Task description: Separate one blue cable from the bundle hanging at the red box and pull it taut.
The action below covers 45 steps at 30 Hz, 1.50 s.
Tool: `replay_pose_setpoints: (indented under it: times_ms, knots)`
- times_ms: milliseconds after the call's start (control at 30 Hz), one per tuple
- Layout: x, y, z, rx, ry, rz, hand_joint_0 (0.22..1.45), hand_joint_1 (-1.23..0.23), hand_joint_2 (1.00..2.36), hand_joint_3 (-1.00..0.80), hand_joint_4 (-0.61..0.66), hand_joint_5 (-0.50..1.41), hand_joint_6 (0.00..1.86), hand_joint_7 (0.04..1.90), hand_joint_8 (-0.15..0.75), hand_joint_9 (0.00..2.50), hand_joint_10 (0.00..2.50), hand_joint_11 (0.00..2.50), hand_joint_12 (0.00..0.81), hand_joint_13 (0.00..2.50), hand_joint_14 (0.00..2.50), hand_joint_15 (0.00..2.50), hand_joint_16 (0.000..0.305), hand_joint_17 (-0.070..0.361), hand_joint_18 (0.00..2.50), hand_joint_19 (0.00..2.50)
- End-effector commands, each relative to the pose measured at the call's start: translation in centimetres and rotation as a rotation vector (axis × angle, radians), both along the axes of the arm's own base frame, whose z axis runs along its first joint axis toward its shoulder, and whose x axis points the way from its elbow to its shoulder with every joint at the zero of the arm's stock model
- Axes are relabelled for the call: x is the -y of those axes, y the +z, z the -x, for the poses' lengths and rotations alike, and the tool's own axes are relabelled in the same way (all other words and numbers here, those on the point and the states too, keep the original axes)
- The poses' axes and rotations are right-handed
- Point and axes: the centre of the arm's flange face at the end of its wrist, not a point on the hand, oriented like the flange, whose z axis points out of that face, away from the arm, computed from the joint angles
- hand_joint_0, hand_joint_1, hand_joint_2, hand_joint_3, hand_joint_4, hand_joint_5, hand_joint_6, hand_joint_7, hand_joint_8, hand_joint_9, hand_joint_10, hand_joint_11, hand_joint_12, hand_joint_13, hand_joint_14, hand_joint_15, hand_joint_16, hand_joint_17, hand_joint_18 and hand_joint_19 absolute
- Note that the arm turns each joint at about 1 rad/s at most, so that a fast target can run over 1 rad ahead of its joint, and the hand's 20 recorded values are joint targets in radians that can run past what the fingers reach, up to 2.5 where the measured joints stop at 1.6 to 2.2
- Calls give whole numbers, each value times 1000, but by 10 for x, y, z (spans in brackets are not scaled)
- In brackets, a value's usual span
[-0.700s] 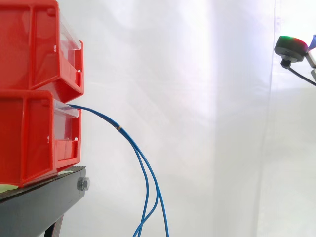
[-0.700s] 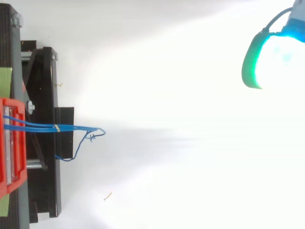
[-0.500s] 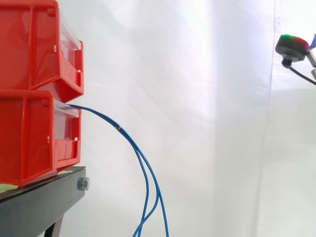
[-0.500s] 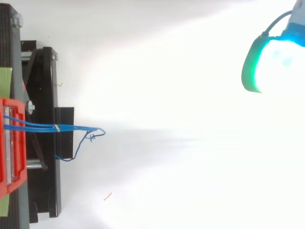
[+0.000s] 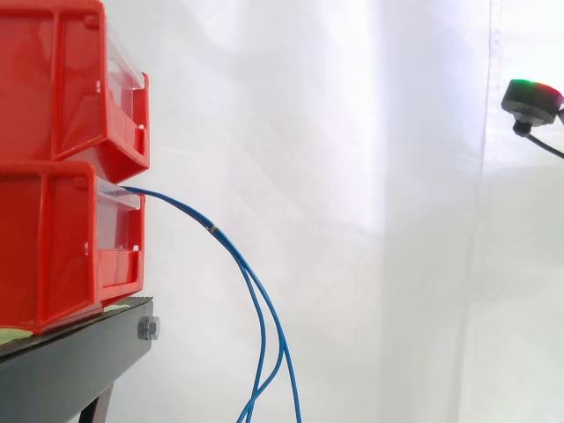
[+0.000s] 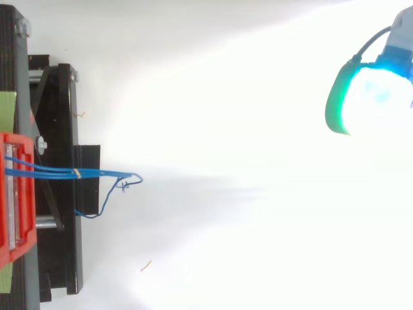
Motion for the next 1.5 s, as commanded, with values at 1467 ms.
replay_pose_setpoints:
  times_ms: [1467]
  knots:
    - [-54, -74, -81, 49, -99, 163, 519, -670, 1000, -500, 208, -207, 502, 812, 296, 681, 8, 351, 369, 665, 11, 334, 48, 108, 633, 502]
